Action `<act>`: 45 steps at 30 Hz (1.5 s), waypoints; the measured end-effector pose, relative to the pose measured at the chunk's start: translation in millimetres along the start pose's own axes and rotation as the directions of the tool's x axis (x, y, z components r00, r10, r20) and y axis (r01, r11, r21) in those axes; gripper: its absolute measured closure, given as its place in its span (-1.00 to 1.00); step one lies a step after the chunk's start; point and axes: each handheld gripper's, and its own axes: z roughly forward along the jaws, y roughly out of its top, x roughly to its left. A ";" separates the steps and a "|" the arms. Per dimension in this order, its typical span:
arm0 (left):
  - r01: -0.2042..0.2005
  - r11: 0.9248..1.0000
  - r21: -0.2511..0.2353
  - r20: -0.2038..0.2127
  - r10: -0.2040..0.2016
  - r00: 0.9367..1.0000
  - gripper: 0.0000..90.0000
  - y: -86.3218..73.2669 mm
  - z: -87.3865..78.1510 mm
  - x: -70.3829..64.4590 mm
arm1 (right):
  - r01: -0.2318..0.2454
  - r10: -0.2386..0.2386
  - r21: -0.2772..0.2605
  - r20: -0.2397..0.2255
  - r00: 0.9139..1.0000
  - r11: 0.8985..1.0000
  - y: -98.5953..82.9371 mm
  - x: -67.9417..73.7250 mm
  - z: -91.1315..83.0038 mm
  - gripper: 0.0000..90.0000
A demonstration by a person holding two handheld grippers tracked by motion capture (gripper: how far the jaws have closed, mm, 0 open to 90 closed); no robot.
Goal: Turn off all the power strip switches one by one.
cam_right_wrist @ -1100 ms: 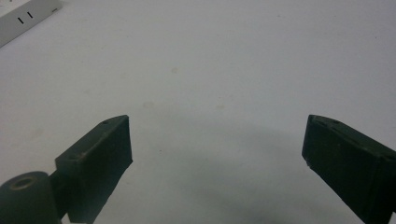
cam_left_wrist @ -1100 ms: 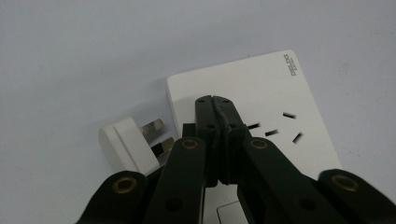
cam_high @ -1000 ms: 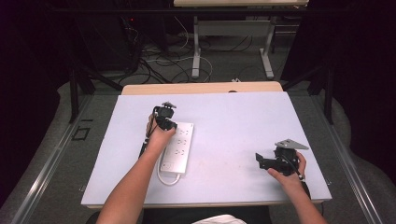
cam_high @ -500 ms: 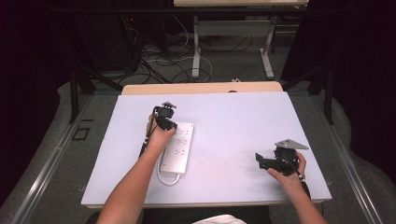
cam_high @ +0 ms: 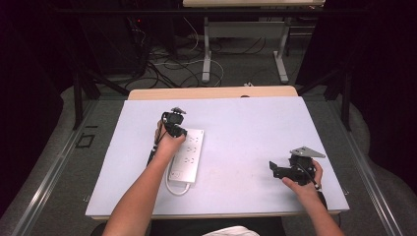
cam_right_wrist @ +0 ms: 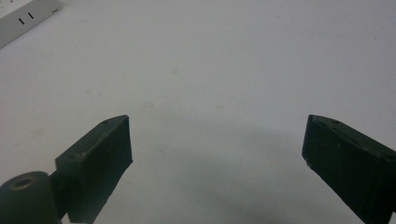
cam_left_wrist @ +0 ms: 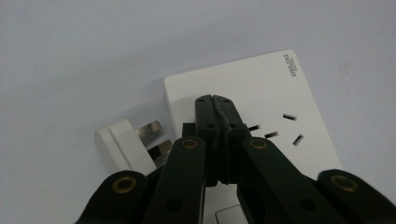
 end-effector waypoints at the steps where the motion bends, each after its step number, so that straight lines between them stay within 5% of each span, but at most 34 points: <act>1: -0.001 1.000 -0.003 0.000 0.001 1.000 1.00 -0.2 0.2 0.0 | 0.000 0.000 0.000 0.000 1.000 1.000 0.0 0.0 0.0 -0.83; 34: 0.019 0.999 -0.044 0.000 -0.019 1.000 0.94 -6.0 -0.7 -0.3 | -0.008 0.008 -0.001 0.005 1.000 1.000 -0.4 -1.0 -0.7 -0.82; 45: 0.027 0.997 -0.067 0.068 -0.023 0.997 0.66 -20.3 -12.7 7.2 | -0.008 0.008 -0.001 0.005 1.000 1.000 -0.4 -1.2 -0.6 -0.82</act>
